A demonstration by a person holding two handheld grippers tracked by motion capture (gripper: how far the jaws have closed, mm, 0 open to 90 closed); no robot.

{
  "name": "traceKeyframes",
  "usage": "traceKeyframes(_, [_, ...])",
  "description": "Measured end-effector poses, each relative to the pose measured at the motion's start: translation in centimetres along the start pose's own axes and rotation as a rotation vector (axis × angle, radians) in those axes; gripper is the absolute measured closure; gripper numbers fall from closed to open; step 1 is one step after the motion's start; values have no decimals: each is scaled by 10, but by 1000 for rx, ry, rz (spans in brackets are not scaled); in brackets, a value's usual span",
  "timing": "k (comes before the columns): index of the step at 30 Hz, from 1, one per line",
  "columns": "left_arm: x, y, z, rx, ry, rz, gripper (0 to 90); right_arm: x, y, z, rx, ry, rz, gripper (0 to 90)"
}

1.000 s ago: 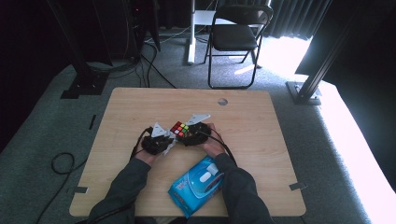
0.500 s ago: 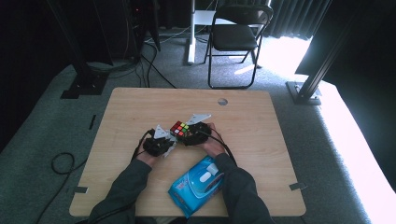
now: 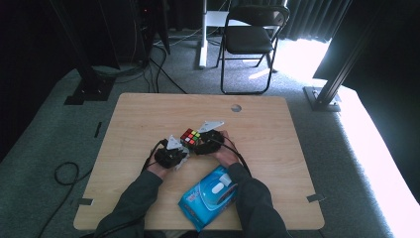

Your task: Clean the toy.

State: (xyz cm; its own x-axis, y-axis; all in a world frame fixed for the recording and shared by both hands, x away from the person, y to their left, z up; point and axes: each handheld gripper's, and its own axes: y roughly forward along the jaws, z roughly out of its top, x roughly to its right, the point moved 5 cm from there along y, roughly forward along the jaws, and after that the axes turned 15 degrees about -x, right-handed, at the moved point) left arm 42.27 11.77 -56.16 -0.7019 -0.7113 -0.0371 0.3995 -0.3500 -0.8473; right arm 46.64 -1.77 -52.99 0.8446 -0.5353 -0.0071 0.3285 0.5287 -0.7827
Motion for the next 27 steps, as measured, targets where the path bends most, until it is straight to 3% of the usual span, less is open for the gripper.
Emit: traceKeyframes(27, [-6,-31,14,107,-23,26,843,-1,4,-2,-32,-11,-8,344])
